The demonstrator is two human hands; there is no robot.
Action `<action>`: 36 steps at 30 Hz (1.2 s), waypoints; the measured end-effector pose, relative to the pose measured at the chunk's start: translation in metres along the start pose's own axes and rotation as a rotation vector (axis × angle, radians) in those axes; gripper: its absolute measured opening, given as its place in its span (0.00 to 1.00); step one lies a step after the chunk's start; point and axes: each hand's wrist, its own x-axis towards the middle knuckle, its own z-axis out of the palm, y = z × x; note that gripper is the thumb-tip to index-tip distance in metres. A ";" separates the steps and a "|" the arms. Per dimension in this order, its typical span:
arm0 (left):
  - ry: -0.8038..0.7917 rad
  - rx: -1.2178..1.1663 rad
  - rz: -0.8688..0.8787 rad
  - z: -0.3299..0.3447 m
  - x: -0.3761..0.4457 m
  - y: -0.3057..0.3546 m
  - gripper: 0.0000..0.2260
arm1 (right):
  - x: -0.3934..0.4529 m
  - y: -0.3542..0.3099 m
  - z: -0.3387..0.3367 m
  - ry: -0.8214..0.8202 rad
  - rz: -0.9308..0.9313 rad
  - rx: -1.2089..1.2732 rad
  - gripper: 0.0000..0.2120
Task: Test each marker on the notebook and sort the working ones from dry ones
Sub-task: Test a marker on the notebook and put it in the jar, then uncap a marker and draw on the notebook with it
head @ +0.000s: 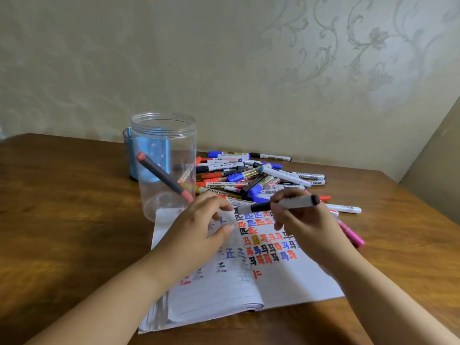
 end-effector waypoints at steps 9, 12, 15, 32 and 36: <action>-0.203 0.045 -0.056 0.005 -0.006 0.020 0.16 | -0.015 0.004 0.014 -0.079 0.419 0.829 0.14; -0.189 0.086 -0.081 0.006 -0.005 0.014 0.12 | -0.021 0.003 0.012 -0.098 0.377 0.300 0.17; -0.253 0.136 -0.070 0.008 -0.004 0.012 0.07 | -0.028 0.007 0.006 0.100 -0.157 -0.288 0.14; -0.424 0.017 0.004 0.010 -0.007 0.019 0.11 | -0.031 0.018 0.029 -0.206 -0.559 -0.921 0.14; -0.463 0.078 -0.009 0.009 -0.006 0.016 0.07 | -0.030 0.020 0.024 -0.219 -0.536 -0.934 0.18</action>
